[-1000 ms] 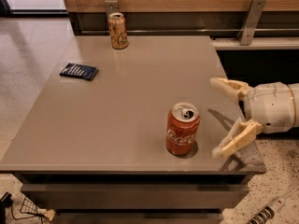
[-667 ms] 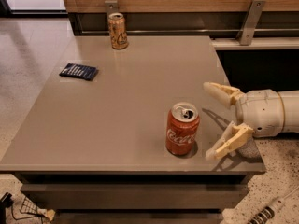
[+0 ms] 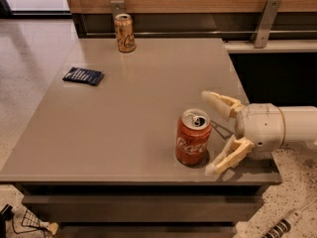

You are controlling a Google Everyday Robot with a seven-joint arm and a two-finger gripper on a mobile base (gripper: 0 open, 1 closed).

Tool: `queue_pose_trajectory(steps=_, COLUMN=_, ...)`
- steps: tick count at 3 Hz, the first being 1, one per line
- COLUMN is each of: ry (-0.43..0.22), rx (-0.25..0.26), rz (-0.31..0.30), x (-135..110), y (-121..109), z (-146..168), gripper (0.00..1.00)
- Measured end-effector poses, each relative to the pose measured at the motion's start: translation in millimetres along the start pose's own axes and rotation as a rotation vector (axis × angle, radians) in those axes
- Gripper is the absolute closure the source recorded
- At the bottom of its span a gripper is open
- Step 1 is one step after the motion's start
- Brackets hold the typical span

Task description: Move coke can near orange can

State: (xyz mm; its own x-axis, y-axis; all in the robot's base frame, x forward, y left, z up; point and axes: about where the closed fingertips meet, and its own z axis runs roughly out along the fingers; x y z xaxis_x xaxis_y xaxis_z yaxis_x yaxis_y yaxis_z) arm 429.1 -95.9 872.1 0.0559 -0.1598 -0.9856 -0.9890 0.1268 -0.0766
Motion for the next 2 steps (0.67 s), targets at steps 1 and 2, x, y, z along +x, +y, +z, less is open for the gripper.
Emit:
queue_pose_trajectory(steps=1, ry=-0.035, rx=-0.019, rz=-0.034, x=-9.1, y=8.5, z=10.1, gripper=0.17)
queue_pose_trajectory(steps=2, ry=-0.033, rx=-0.023, rz=-0.035, x=-10.0, y=8.8, z=11.9, gripper=0.41)
